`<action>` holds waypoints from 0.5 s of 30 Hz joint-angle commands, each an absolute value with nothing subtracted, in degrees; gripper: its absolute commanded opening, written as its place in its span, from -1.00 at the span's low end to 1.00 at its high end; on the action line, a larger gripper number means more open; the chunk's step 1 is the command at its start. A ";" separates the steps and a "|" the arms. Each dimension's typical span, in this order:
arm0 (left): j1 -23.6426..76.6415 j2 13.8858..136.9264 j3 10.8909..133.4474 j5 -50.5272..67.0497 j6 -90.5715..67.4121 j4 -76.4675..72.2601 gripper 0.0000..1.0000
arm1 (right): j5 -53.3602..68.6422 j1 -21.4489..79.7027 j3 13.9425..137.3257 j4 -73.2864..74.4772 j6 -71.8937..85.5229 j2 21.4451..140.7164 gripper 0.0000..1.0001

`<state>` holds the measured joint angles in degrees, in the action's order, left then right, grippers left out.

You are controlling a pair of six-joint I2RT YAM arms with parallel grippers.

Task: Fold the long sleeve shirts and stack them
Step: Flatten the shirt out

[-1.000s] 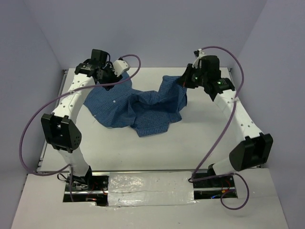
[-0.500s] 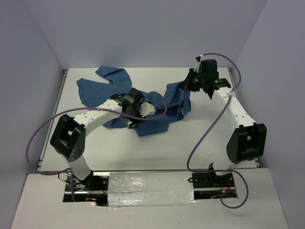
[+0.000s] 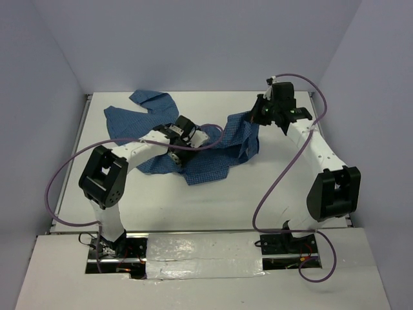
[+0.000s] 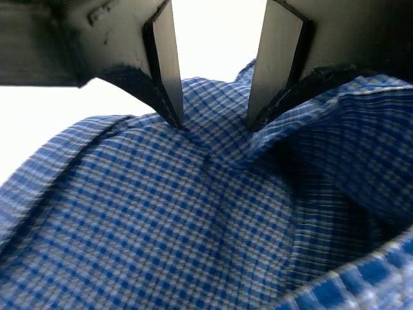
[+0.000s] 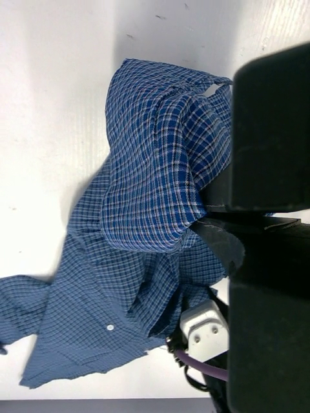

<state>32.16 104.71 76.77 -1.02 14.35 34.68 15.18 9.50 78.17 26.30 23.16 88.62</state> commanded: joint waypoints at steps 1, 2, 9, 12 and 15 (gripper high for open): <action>32.43 103.54 78.57 4.74 10.73 35.16 0.15 | 13.63 8.88 82.35 25.40 21.89 87.89 -1.00; 32.43 102.75 78.75 4.75 10.46 35.07 0.17 | 13.36 8.88 82.70 25.49 21.71 88.06 -1.00; 32.52 104.15 73.23 0.36 9.49 31.91 0.30 | 13.01 8.35 81.30 25.58 21.36 87.28 -1.00; 32.52 105.03 71.46 -1.30 10.10 30.15 0.26 | 13.01 8.09 80.25 25.05 21.36 86.49 -1.00; 32.52 105.29 72.59 -5.61 11.51 30.06 -0.31 | 13.27 7.47 80.24 25.14 21.53 86.66 -1.00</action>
